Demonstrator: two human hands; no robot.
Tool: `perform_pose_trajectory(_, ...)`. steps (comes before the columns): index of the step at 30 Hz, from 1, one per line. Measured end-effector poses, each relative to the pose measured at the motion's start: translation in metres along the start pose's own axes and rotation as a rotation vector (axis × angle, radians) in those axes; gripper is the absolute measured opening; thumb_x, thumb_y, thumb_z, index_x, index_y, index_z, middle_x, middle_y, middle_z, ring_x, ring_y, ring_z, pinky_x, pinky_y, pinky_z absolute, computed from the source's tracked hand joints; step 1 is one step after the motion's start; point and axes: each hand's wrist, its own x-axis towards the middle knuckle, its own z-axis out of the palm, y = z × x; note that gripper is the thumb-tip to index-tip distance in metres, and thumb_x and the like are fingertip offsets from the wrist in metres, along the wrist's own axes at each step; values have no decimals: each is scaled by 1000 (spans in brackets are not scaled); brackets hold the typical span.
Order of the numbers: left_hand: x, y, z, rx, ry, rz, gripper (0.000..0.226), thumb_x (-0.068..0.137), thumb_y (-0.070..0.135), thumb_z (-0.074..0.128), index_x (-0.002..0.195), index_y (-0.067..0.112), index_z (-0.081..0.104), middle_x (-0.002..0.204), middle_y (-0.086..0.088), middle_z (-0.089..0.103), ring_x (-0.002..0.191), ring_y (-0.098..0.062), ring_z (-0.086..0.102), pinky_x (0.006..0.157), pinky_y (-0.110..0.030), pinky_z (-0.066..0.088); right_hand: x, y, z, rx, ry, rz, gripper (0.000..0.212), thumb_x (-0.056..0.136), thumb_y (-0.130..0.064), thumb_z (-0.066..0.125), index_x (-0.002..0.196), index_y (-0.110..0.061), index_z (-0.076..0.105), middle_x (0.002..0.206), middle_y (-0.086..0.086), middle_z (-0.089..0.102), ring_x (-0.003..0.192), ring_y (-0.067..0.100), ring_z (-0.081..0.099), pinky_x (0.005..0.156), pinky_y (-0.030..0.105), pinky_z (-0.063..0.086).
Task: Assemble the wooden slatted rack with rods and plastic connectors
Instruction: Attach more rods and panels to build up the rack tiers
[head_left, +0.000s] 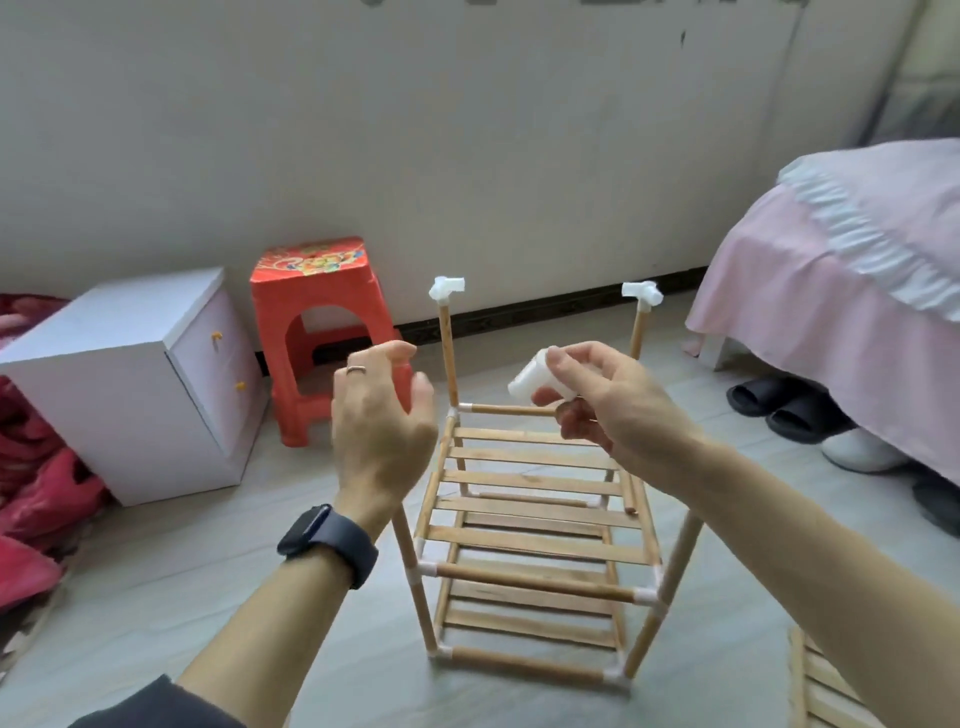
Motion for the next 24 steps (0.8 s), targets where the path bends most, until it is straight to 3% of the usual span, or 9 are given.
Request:
perform_pose_trajectory(3, -10, 55, 14, -259, -326, 96, 24, 95, 40, 55, 116, 30, 59, 101, 14, 65, 94, -2, 62, 76, -20, 50, -30, -4, -20, -1, 52, -37, 40, 90, -40, 65, 115, -9, 60, 83, 7, 75, 63, 12, 59, 66, 25, 54)
perform_pose_trajectory(6, -25, 93, 37, -462, -533, 46, 29, 96, 48, 54, 116, 31, 66, 105, 12, 69, 94, -3, 65, 72, -18, 50, -48, 5, -40, -73, 167, -90, 37, 91, -39, 66, 114, -11, 60, 88, 11, 75, 67, 15, 63, 71, 30, 57)
perform_pose_trajectory(12, -61, 101, 75, -557, -653, 9, 34, 95, 40, 66, 127, 48, 59, 109, 10, 70, 90, -6, 70, 77, -26, 60, -79, 23, -82, -129, 233, -132, 21, 96, -18, 66, 116, -17, 71, 96, 5, 77, 89, 21, 73, 85, 30, 59)
perform_pose_trajectory(15, -68, 99, 77, -598, -696, -31, 42, 92, 34, 69, 132, 38, 59, 105, 5, 73, 85, -10, 72, 75, -29, 61, -85, 31, -90, -152, 231, -102, 21, 99, -15, 63, 118, -16, 71, 100, 5, 78, 94, 25, 73, 89, 32, 59)
perform_pose_trajectory(19, -71, 99, 73, -643, -810, -178, 49, 92, 31, 70, 138, 33, 52, 95, 2, 74, 78, -13, 73, 72, -23, 58, -85, 34, -88, -125, 275, -83, 25, 92, -23, 69, 115, -12, 67, 97, 8, 78, 86, 23, 74, 83, 32, 61)
perform_pose_trajectory(24, -71, 89, 69, -721, -946, -286, 34, 98, 33, 61, 132, 28, 61, 97, -6, 76, 81, -20, 71, 78, -32, 56, -79, 39, -86, -130, 311, -79, 28, 90, -33, 69, 108, -11, 73, 88, 3, 77, 75, 13, 70, 73, 27, 58)
